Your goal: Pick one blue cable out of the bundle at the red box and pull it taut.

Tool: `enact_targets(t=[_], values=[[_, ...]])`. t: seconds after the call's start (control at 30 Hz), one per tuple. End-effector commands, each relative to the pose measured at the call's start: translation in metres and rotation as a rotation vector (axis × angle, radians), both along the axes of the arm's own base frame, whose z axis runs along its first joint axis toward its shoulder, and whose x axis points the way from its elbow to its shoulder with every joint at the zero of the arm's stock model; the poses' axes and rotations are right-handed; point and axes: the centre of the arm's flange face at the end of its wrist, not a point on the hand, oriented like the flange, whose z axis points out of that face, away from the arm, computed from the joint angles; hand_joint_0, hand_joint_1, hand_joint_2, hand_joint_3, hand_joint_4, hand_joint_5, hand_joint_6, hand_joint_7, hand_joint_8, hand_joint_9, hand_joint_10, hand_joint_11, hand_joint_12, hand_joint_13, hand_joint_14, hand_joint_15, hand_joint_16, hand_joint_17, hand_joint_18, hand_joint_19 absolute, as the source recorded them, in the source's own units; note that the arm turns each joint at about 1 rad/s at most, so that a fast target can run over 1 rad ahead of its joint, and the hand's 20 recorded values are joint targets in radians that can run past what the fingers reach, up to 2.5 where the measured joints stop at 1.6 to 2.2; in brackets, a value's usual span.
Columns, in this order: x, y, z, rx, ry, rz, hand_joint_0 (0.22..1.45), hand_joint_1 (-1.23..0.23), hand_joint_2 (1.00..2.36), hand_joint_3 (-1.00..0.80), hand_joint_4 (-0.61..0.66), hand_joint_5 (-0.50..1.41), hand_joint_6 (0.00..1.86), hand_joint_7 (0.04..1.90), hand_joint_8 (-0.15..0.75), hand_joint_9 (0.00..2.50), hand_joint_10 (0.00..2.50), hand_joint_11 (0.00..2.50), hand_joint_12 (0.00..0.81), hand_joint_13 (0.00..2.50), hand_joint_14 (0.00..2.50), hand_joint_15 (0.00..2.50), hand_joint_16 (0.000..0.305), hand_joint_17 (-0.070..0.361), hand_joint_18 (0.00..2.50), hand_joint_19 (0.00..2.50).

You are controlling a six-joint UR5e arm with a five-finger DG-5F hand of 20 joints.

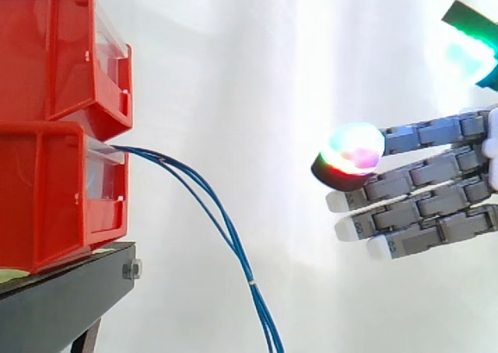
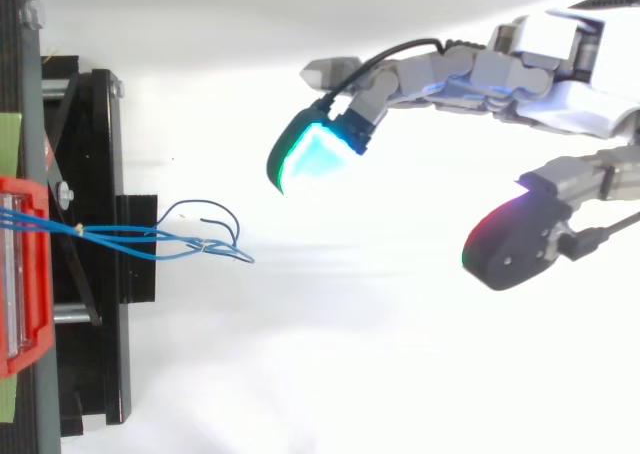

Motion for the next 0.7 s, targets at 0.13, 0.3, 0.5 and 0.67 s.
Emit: enact_targets(t=[0.13, 0.3, 0.5, 0.67], values=[[0.015, -0.001, -0.023, 0.006, -0.011, -0.003, 0.47, -0.52, 1.00, -0.50, 0.28, -0.23, 0.50, 0.72, 0.298, 0.13, 0.00, 0.02, 0.388, 0.00, 0.01, 0.16, 0.064, 0.143, 0.00, 0.23], [0.021, 0.001, -0.025, 0.006, -0.014, -0.002, 0.47, -0.52, 1.00, -0.50, 0.28, -0.23, 0.50, 0.72, 0.299, 0.14, 0.00, 0.03, 0.387, 0.00, 0.00, 0.14, 0.064, 0.143, 0.00, 0.24], [0.037, 0.004, -0.040, 0.004, -0.032, 0.001, 0.48, -0.52, 1.00, -0.50, 0.28, -0.23, 0.50, 0.72, 0.299, 0.14, 0.00, 0.03, 0.388, 0.00, 0.01, 0.15, 0.064, 0.143, 0.00, 0.24], [0.041, 0.004, -0.057, 0.008, -0.023, -0.003, 0.48, -0.52, 1.00, -0.50, 0.28, -0.23, 0.50, 0.72, 0.299, 0.14, 0.00, 0.03, 0.387, 0.00, 0.01, 0.15, 0.063, 0.143, 0.00, 0.25]])
